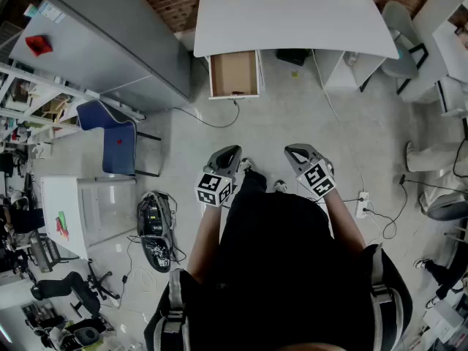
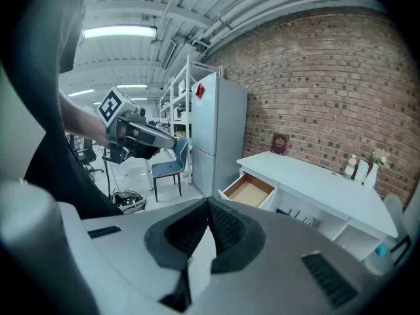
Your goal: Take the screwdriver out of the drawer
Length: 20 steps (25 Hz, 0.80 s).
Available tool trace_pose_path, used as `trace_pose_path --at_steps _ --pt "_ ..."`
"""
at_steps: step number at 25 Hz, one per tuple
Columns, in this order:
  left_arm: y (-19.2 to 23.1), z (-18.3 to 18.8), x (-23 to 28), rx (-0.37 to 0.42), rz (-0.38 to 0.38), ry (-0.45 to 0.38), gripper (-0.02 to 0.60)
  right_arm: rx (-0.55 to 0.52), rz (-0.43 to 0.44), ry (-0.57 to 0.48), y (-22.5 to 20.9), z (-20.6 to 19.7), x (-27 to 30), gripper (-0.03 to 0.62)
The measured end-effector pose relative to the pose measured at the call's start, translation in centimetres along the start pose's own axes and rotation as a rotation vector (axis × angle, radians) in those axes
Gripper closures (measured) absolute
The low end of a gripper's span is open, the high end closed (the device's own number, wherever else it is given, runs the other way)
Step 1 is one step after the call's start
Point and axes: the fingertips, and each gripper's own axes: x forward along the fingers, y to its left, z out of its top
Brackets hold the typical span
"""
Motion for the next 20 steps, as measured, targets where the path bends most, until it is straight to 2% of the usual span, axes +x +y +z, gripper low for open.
trace_pose_path --at_steps 20 --pt "1.4 -0.7 0.1 -0.028 0.018 0.011 0.556 0.014 -0.010 -0.002 -0.8 0.9 0.8 0.539"
